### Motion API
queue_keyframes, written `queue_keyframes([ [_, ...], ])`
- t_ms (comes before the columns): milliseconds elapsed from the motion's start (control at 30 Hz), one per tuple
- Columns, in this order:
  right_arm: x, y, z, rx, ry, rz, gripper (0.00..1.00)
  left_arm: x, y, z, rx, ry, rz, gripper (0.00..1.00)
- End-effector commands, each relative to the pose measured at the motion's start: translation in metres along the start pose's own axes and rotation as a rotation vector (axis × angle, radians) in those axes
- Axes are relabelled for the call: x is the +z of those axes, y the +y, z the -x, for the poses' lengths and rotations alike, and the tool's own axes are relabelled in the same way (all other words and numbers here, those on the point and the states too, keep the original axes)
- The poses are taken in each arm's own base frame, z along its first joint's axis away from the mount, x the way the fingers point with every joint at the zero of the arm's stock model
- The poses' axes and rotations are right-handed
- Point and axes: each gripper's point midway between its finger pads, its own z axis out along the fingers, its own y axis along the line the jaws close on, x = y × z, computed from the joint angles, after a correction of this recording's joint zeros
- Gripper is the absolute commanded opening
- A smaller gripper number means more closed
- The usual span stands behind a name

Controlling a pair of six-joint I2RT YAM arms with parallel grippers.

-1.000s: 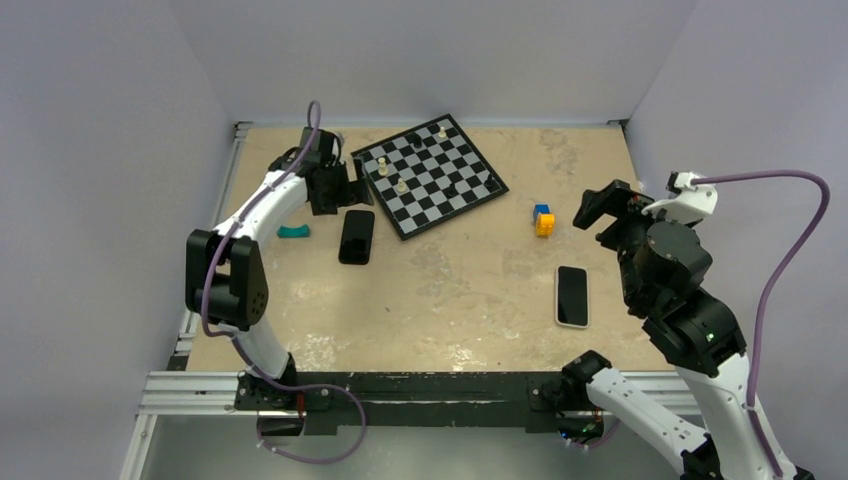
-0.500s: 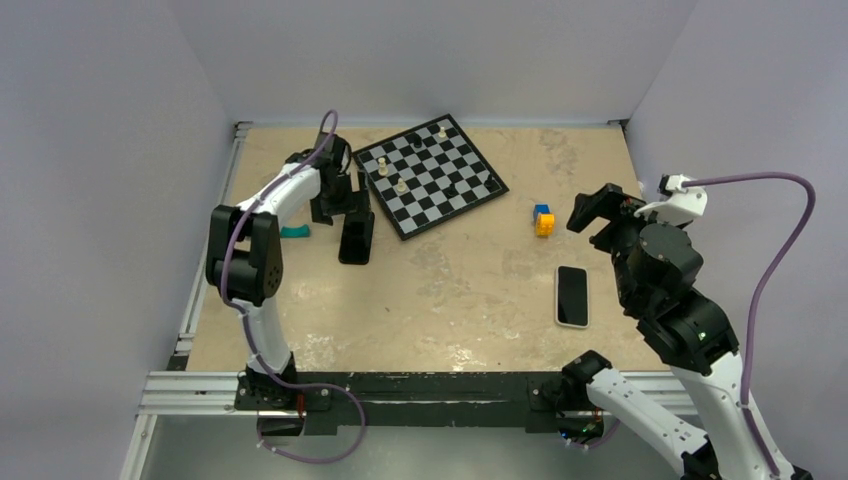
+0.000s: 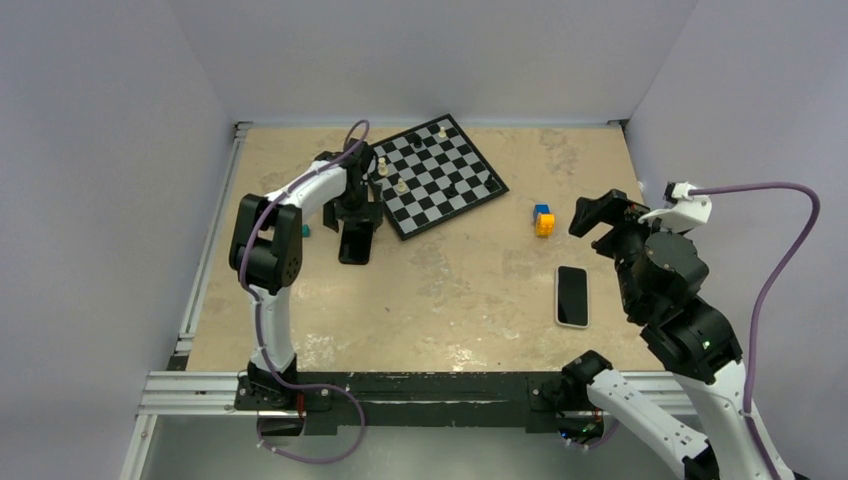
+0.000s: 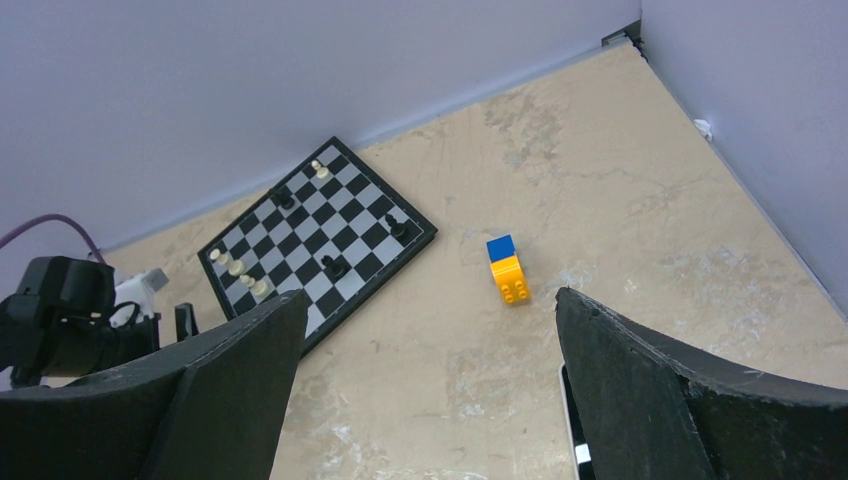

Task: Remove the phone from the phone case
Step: Pick up the phone at the center of the board.

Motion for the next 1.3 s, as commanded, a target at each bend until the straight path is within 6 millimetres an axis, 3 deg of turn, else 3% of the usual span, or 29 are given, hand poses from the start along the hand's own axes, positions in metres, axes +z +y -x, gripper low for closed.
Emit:
queue_keyframes([
  [0,-0.002,0.002,0.006,0.041,-0.024,0.012,0.99,-0.003,0.006,0.002,0.003,0.009,0.043,0.98],
  [667,-0.011,0.003,0.014,0.076,-0.033,0.035,0.99,-0.010,0.003,-0.033,0.013,0.188,0.042,0.97],
  [867,-0.016,-0.002,0.016,0.089,-0.046,0.037,0.99,0.007,-0.026,-0.054,-0.043,0.303,-0.086,0.97],
  [1133,-0.019,-0.007,0.014,0.091,-0.052,0.031,0.99,0.019,-0.001,-0.060,-0.074,0.268,0.064,0.96],
  [1267,-0.016,-0.004,0.010,0.096,-0.045,0.037,0.99,0.021,-0.001,-0.068,-0.096,0.261,0.062,0.93],
])
